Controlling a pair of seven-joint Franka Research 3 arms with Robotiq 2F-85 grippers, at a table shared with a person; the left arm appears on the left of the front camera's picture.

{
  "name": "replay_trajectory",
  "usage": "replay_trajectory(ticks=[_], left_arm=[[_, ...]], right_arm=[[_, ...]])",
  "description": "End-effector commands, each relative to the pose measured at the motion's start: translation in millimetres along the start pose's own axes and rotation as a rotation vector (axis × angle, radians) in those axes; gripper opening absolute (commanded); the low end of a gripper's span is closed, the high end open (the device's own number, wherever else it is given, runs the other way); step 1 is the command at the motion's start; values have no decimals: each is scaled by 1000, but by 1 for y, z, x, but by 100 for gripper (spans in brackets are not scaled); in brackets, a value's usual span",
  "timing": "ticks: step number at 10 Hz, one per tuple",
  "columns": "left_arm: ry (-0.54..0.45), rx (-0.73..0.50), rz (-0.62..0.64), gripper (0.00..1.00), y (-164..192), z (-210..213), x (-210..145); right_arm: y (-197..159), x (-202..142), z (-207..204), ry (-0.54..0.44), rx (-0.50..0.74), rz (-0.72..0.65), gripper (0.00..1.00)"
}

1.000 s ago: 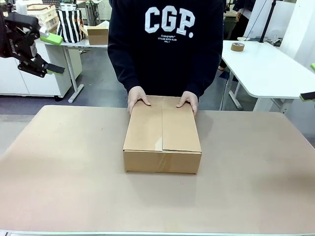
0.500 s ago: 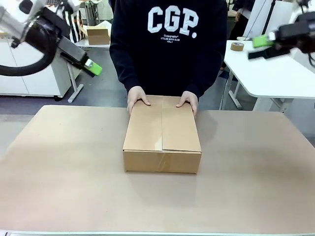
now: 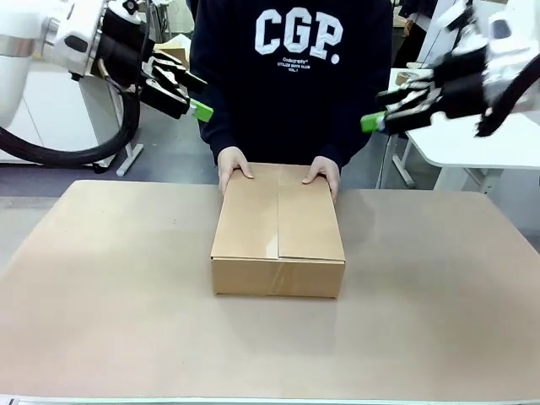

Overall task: Pack the gift set into the box.
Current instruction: Press and hold the closed box until the human finishes sealing it.

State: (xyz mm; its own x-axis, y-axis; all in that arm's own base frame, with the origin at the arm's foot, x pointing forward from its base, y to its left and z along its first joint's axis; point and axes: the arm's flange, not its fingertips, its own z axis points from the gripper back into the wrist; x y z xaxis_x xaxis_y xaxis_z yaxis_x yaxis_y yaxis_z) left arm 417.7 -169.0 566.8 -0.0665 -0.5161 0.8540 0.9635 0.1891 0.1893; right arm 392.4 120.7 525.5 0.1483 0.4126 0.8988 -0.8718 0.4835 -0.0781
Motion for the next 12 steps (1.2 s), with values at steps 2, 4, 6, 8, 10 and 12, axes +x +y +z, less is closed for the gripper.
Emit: replay_trajectory(ticks=[2, 4, 6, 8, 10, 12], left_arm=[[0, 0, 0, 100, 0, 0, 0], [0, 0, 0, 100, 0, 0, 0], [-71, -152, -49, 100, 10, -31, -17], [-185, -248, -145, 100, 17, -66, -53], [-294, -299, -174, 100, 18, -87, -80], [-332, -352, -148, 100, 11, -117, -107]], right_arm=[[0, 0, 0, 0, 0, 0, 100], [0, 0, 0, 0, 0, 0, 100], [0, -13, -45, 22, 145, 19, 100], [-5, -23, -90, -63, 281, 121, 100], [-4, -49, -129, -106, 389, 182, 100], [-5, -85, -154, -211, 356, 213, 100]])
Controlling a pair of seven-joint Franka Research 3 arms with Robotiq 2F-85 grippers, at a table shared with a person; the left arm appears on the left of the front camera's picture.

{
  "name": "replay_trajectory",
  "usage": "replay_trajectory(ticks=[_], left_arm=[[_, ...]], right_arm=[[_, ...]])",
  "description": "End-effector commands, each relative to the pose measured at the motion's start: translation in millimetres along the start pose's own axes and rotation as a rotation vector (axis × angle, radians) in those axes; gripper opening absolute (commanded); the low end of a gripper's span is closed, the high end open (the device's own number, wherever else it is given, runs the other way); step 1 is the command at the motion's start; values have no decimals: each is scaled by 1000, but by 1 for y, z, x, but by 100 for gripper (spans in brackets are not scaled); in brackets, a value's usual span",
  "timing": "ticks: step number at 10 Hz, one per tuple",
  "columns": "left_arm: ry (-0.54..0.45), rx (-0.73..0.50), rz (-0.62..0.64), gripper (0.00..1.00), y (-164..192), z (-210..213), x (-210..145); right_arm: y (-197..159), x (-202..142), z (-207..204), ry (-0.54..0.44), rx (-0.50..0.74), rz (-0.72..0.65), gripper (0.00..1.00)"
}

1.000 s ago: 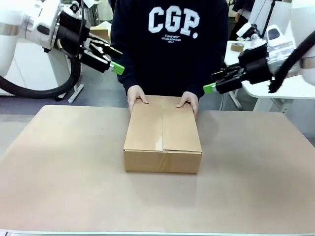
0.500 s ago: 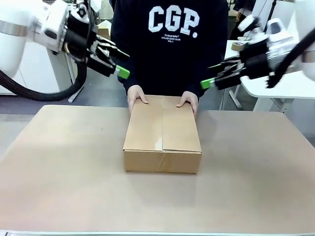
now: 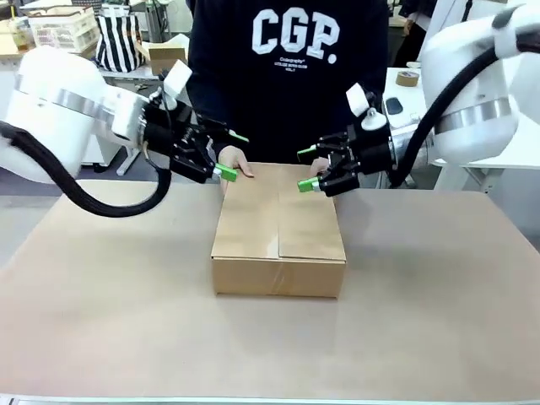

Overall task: Pack the gift set into the box.
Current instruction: Press and hold the closed box until the human finishes sealing it.

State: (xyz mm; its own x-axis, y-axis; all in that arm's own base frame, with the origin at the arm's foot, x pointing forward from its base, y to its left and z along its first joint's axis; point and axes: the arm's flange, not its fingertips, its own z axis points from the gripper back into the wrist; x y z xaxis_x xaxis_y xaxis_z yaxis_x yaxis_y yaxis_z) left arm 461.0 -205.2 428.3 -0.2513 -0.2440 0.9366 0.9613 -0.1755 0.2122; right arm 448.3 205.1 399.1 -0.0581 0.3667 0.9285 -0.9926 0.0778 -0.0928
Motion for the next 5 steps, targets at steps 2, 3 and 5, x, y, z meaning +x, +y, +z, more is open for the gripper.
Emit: replay_trajectory(ticks=[2, 3, 5], left_arm=[[-43, 14, 89, 100, 3, -12, -32], [-41, 10, 143, 100, 4, -11, -46], [-38, -5, 239, 100, 0, -10, -74]], right_arm=[[0, -59, -16, -125, 72, -11, 100], [1, -77, -17, -117, 83, -37, 100], [-5, -101, -11, -132, 127, -54, 100]])
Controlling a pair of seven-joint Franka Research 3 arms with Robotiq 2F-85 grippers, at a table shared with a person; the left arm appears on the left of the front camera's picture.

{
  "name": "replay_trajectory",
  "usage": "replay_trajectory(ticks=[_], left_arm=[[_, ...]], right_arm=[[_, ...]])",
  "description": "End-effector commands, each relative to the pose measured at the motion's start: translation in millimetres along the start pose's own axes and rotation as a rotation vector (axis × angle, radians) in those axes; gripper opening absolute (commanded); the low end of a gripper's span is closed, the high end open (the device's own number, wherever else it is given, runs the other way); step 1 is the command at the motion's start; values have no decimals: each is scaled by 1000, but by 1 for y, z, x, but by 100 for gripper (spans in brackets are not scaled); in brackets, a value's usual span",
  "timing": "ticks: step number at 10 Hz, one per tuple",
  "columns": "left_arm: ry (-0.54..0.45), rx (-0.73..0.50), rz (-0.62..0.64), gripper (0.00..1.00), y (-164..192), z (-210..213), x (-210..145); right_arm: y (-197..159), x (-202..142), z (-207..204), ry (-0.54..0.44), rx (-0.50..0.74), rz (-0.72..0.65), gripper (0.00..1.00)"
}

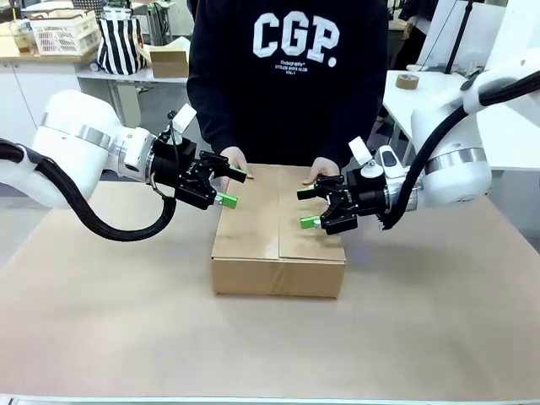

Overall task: Pack the gift set into the box.
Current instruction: Press and hold the closed box until the human finishes sealing it.

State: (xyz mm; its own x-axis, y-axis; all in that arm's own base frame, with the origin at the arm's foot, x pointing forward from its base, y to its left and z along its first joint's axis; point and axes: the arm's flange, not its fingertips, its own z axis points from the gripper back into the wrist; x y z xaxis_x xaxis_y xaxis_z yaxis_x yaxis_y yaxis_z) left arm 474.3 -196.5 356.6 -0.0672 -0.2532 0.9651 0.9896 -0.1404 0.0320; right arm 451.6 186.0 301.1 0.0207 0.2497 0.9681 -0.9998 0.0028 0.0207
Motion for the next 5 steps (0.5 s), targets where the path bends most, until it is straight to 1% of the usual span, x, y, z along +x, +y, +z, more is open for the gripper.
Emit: replay_trajectory(ticks=[1, 3, 4, 5], left_arm=[[-14, 13, 80, 100, 4, 0, -12], [0, 16, 122, 100, 3, -11, -28], [32, 17, 134, 100, 3, -20, -35], [39, 23, 143, 100, 4, -25, -41]], right_arm=[[-12, -6, 13, -4, -2, 11, 100], [-14, -8, 24, -16, -19, -6, 100], [-14, -10, 27, -14, -18, -21, 100], [-14, -11, 27, -5, -18, -28, 100]])
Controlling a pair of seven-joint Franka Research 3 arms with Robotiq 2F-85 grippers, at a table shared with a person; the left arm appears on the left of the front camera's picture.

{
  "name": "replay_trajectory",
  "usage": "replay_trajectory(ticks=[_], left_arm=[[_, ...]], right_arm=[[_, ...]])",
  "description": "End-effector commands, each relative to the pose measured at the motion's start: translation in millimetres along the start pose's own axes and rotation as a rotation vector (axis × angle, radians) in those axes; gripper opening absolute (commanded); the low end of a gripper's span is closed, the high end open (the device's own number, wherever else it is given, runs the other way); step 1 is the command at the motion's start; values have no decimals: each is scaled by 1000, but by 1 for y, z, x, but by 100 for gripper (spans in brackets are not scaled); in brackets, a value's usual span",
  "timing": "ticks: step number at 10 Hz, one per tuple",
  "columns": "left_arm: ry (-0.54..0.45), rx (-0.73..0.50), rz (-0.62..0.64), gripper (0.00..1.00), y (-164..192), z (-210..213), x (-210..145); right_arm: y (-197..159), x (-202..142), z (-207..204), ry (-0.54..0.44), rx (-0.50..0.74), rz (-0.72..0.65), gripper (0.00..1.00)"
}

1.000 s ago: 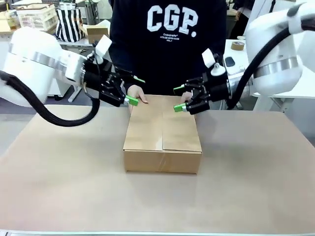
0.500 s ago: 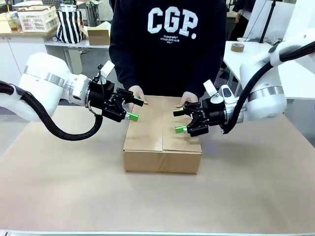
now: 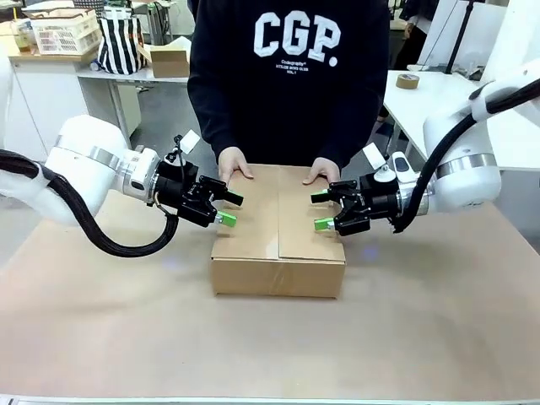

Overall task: Pack the gift set into the box.
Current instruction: Press and hold the closed box until the human finishes sealing it.

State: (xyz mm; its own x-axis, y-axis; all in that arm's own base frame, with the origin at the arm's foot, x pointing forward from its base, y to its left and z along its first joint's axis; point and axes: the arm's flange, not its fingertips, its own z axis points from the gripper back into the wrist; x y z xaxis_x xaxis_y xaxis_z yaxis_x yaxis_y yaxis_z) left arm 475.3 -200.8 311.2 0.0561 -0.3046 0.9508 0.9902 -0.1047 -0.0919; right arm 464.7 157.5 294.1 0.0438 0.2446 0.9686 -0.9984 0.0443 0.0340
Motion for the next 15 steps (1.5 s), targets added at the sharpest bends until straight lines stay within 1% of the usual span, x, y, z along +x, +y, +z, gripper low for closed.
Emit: replay_trajectory(ticks=[1, 4, 6, 8, 9, 11, 12, 13, 14, 15], left_arm=[[6, 28, 20, 100, 5, -13, 0], [23, 57, 11, 100, 6, -11, 1], [94, 49, -3, 100, 5, -14, -1], [185, -7, -44, 100, 0, -23, -4], [184, -26, -55, 100, -1, -25, -6], [213, -24, -76, 100, -1, -26, -8], [222, 0, -59, 100, 0, -25, -7], [221, 7, -23, 100, 2, -25, -5], [149, 2, -88, 100, 7, -16, 11], [149, 2, -88, 100, 7, -16, 11]], right_arm=[[-1, 3, 0, 4, 20, -7, 100], [-8, 0, -10, 17, 50, -18, 100], [-13, -4, -11, 53, 52, -35, 100], [-13, -5, -12, 62, 59, -39, 100], [-13, -4, -13, 55, 62, -41, 100], [-13, -4, -13, 52, 65, -43, 100], [-15, -4, -14, 70, 40, -71, 100], [-8, -4, -10, 33, 54, -22, 100], [-8, -4, -10, 33, 54, -22, 100], [-8, -4, -10, 33, 54, -22, 100]])
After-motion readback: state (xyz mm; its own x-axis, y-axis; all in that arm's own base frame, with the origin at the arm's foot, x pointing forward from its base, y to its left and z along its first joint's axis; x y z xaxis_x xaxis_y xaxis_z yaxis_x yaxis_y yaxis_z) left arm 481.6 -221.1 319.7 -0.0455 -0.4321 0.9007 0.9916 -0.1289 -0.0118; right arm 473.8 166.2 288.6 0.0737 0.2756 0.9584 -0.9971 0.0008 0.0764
